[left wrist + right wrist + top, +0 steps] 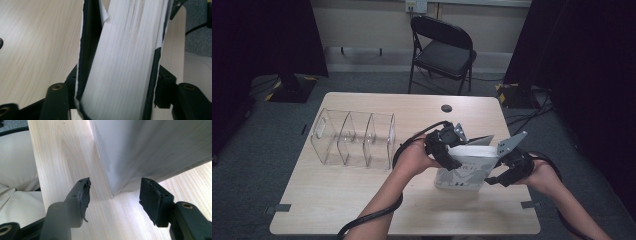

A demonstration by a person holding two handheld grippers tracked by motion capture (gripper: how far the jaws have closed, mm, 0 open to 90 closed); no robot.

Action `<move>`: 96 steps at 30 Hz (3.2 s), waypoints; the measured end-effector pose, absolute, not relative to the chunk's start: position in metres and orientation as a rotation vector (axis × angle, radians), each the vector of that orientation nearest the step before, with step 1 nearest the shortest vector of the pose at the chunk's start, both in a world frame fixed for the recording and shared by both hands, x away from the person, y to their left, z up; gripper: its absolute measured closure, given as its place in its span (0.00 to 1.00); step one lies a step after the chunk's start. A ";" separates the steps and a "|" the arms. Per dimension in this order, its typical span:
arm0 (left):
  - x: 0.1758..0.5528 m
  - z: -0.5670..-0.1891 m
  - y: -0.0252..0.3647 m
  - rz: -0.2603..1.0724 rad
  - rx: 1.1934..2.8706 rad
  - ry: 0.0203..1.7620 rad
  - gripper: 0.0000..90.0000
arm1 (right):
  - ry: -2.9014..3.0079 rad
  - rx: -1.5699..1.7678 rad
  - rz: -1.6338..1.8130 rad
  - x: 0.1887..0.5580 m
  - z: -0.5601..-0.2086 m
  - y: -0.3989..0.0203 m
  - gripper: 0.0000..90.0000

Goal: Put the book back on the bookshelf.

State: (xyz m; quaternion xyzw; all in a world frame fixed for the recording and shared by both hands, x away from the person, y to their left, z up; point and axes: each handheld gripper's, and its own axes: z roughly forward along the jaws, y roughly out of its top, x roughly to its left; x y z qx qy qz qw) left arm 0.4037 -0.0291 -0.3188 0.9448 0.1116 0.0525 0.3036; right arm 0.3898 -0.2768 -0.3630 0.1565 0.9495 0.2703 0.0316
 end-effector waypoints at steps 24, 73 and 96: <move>0.392 -0.311 -0.012 0.127 2.566 0.475 0.59 | 2.861 0.609 0.846 0.386 -0.401 -0.289 0.33; 0.395 -0.318 -0.005 0.190 2.623 0.526 0.50 | 2.568 0.923 0.969 0.379 -0.491 -0.286 0.18; 0.401 -0.332 -0.013 0.202 2.604 0.502 0.38 | 2.428 1.004 1.059 0.371 -0.500 -0.288 0.15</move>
